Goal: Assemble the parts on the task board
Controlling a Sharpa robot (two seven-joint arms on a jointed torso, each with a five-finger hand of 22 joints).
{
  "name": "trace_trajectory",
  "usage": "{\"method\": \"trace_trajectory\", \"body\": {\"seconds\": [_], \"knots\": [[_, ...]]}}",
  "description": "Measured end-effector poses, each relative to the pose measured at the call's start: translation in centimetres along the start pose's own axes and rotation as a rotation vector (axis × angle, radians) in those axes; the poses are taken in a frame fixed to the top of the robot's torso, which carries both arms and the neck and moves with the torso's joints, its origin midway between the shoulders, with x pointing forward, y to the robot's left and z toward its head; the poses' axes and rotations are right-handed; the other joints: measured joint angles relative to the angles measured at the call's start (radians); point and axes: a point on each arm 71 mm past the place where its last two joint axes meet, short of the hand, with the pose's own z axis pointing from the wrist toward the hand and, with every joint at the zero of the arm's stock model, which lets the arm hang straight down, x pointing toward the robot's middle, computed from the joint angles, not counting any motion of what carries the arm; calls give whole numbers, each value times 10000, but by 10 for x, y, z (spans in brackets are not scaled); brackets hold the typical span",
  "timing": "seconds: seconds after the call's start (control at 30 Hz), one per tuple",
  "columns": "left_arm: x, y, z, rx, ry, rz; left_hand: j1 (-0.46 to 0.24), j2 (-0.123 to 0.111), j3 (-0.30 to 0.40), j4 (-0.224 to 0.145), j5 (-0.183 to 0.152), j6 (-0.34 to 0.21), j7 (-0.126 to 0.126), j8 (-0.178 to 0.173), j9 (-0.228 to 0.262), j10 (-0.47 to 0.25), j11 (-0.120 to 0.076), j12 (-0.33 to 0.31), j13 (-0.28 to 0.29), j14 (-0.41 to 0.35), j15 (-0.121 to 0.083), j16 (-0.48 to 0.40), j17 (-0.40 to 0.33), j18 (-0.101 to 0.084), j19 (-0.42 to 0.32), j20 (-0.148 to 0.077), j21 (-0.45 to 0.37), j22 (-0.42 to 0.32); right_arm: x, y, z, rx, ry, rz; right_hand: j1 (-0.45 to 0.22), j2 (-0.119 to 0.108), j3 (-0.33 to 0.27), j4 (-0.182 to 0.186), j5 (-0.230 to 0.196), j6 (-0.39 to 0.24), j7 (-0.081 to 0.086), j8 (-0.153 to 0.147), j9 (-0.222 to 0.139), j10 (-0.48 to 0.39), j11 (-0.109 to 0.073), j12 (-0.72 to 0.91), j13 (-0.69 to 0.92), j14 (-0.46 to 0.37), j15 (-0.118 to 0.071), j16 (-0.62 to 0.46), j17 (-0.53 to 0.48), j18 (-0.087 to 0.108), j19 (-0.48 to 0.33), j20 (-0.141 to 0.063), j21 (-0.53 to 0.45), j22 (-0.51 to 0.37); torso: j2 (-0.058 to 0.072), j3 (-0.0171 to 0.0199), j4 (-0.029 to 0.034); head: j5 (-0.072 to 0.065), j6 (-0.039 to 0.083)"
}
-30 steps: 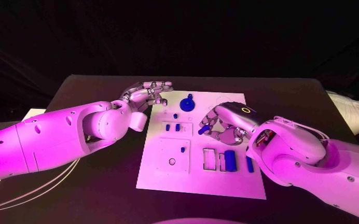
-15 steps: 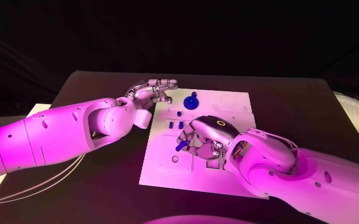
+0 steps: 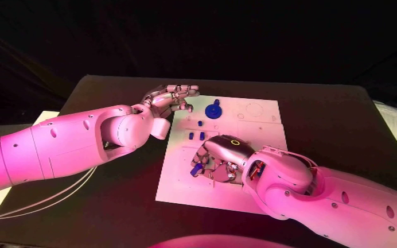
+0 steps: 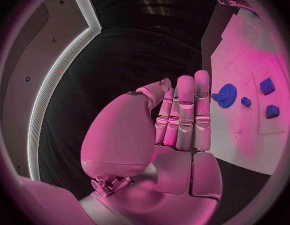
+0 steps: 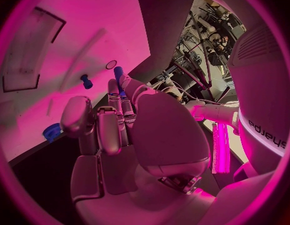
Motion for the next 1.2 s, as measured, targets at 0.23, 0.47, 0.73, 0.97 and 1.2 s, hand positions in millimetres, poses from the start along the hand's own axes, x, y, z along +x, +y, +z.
{"method": "trace_trajectory", "body": {"seconds": [0.23, 0.47, 0.73, 0.97, 1.2], "knots": [[0, 0, 0, -1, 3, -1, 0, 0, 0, 0, 0, 0, 0, 0, 0, 0, 0, 0, 0, -26, -26, 0, 1, -1, 0, 0, 0, 0, 3, -3, 3, 61, 189, -233, -1, -1, 21, 21, -1, -13, 14, 0, 1, -5, 27, -52, 1, 0, 0, 0, -19, 0, 0, 0, 0, -13, 0, 12, -6, 23, -24], [0, 0, 0, -2, 5, -1, 0, 0, 0, 0, 0, 0, 0, 0, 0, 0, 0, 0, 0, -26, -25, 0, 1, -2, 0, 0, 0, 1, 4, -3, 3, 133, 187, -541, -1, -3, 21, 21, -4, -28, 28, -3, 1, -5, 28, -52, 1, 0, 0, 0, -19, 0, -1, 0, 0, -13, 0, 19, -8, 26, -31], [0, 0, 0, -4, 0, 0, 0, 0, 0, 0, 0, 0, 0, 0, 0, 0, 0, 0, 0, -25, -24, 0, 1, -1, 0, 0, 0, 1, 5, 0, 3, 146, 232, -844, -1, -4, 20, 21, 3, -38, 38, -22, 3, -5, 29, -54, 0, 0, 0, -1, -28, 0, -1, 0, 0, -13, -1, 19, -12, 35, -36], [0, 0, 0, -7, 8, -2, 0, 0, 0, 0, 0, 0, 0, 0, 0, 0, 0, 0, 0, -23, -23, 0, 1, -1, 0, 0, 0, 1, 7, 4, 8, 144, 415, -1128, -32, -60, 19, 21, 40, -50, 50, -40, 11, -9, 65, -136, 5, 0, 0, -1, -85, 0, -39, 38, 0, -63, -7, 15, -16, 32, -47], [0, 0, 0, -8, 12, -2, 0, 0, -42, -42, 0, 0, 0, 0, 0, 0, 0, 0, -10, -22, -22, 0, -17, -2, 0, 0, 0, -13, 10, 8, 12, 148, 599, -1348, -511, -341, -77, 264, 177, -675, 320, -355, 98, -847, 282, -603, -86, 3, 265, -78, -256, 0, -222, 221, -206, -278, -8, 11, -6, 8, -48]]}}
